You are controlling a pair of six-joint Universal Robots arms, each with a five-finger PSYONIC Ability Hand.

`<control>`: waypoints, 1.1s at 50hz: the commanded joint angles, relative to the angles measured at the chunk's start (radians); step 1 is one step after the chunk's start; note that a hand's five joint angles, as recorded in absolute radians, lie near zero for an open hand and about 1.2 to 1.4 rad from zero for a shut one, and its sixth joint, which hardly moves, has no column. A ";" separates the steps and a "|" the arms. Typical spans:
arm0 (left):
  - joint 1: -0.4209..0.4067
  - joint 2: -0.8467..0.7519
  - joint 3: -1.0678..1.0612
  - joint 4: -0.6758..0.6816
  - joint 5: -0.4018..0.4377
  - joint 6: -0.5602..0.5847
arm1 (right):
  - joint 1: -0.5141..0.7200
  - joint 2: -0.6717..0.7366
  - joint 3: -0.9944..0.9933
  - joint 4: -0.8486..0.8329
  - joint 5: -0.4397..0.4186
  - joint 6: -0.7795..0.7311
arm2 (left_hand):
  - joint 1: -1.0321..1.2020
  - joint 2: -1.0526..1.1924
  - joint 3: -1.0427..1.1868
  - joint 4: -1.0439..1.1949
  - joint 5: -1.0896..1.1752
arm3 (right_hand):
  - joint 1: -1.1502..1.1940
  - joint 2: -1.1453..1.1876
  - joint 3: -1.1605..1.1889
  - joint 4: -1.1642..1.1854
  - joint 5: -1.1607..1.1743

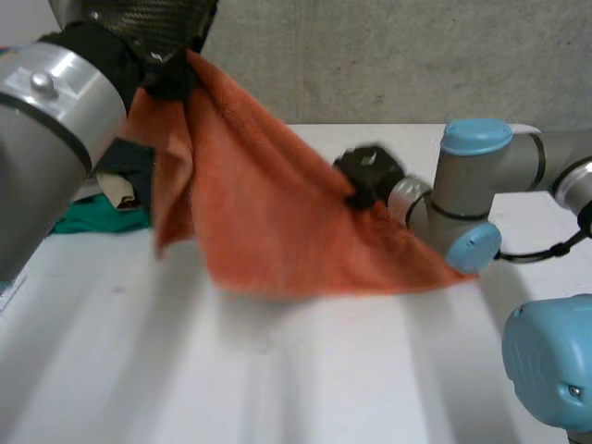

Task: Fold the laundry.

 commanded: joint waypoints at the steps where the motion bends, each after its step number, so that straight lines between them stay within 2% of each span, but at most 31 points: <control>1: 0.061 -0.132 0.205 0.066 -0.019 -0.021 | -0.035 -0.151 -0.083 -0.217 0.267 -0.039 | 0.274 0.203 0.212 0.203 0.267 | 0.305 0.222 0.218 0.211 0.271; 6: 0.065 -0.232 0.341 0.128 -0.047 -0.058 | -0.034 -0.362 -0.023 -0.311 0.226 -0.075 | 0.274 0.203 0.212 0.203 0.267 | 0.305 0.222 0.218 0.211 0.271; 10: 0.064 -0.321 0.380 0.133 -0.068 -0.083 | -0.008 -0.476 0.163 -0.279 0.211 -0.090 | 0.274 0.203 0.212 0.203 0.267 | 0.305 0.222 0.218 0.211 0.271; 14: 0.068 -0.390 0.308 0.100 -0.082 -0.093 | -0.009 -0.594 0.459 -0.230 0.194 -0.105 | 0.274 0.203 0.212 0.203 0.267 | 0.305 0.222 0.218 0.211 0.271; 19: 0.074 -0.456 0.170 0.077 -0.071 -0.094 | -0.011 -0.642 0.728 -0.230 0.160 -0.147 | 0.274 0.203 0.212 0.203 0.267 | 0.305 0.222 0.218 0.211 0.271; 24: 0.073 -0.539 0.035 0.070 -0.036 -0.081 | -0.017 -0.575 0.906 -0.266 0.148 -0.181 | 0.274 0.203 0.212 0.203 0.267 | 0.305 0.222 0.218 0.211 0.271; 30: 0.071 -0.551 -0.025 0.021 -0.051 -0.054 | -0.028 -0.529 0.929 -0.256 0.178 -0.208 | 0.251 0.180 0.189 0.180 0.244 | 0.305 0.222 0.218 0.211 0.271; 32: 0.070 -0.521 -0.039 -0.042 -0.051 -0.052 | -0.029 -0.550 0.937 -0.216 0.191 -0.204 | -0.064 -0.135 -0.126 -0.136 -0.071 | -0.250 -0.333 -0.337 -0.344 -0.284; 36: 0.077 -0.455 -0.048 -0.128 -0.047 -0.060 | -0.035 -0.619 0.946 -0.159 0.186 -0.194 | -0.531 -0.602 -0.593 -0.603 -0.538 | -0.596 -0.678 -0.682 -0.689 -0.630; 41: 0.113 -0.363 -0.034 -0.202 -0.024 -0.089 | -0.063 -0.700 0.936 -0.089 0.165 -0.196 | -0.738 -0.809 -0.800 -0.810 -0.745 | -0.849 -0.931 -0.936 -0.943 -0.883; 47: 0.160 -0.318 0.032 -0.256 0.031 -0.139 | -0.098 -0.722 0.897 0.084 0.111 -0.245 | -0.809 -0.880 -0.871 -0.880 -0.816 | -0.917 -0.999 -1.004 -1.011 -0.951; 52: 0.199 -0.373 0.153 -0.315 0.056 -0.195 | -0.179 -0.664 0.816 0.288 0.038 -0.398 | -0.809 -0.880 -0.871 -0.880 -0.816 | -0.917 -0.999 -1.004 -1.011 -0.951; 55: 0.209 -0.431 0.217 -0.349 0.056 -0.202 | -0.215 -0.627 0.761 0.344 0.022 -0.484 | -0.809 -0.880 -0.871 -0.880 -0.816 | -0.911 -0.993 -0.998 -1.005 -0.945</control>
